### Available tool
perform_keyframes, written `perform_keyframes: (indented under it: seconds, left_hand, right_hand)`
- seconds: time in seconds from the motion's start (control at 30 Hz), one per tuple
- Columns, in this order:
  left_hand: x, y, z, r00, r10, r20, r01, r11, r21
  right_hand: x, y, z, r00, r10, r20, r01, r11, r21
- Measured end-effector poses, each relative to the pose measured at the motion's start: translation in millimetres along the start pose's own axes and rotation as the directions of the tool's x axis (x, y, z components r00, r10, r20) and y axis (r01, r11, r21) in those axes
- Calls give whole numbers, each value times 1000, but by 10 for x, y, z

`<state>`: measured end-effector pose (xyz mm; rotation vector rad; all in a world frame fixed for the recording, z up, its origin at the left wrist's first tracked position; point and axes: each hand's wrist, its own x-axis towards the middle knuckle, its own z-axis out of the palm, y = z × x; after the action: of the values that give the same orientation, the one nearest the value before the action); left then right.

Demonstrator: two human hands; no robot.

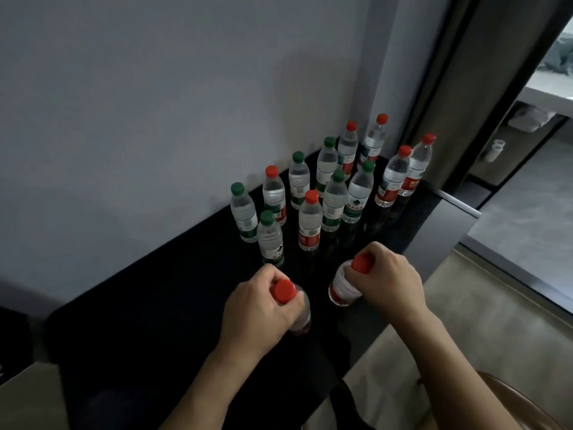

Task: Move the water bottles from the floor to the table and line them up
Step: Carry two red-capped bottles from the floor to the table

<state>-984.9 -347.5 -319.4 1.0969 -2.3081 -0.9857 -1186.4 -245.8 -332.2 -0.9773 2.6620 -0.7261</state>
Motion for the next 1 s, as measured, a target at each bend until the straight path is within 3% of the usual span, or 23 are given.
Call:
perform_keyframes:
  seconds: [0.43,0.57,0.77,1.0]
  left_hand:
    - [867,130,800,976,-215,-26,214,943,256]
    - [1043,131,1039,968,-251,-16,240,904,354]
    - [1240,151,1185,970,-244,-16,232,897,377]
    - [1299,173,1162,970,-242,12,221,907,357]
  right_hand:
    - [1279,410,105,973,-131,188,133,991,4]
    - [1431,501,225,965,-118,234,114,993,33]
    - [1666,443,260,944,-152,292,141,988,60]
    - [1775,300,191,907,-128,401,177,980,-88]
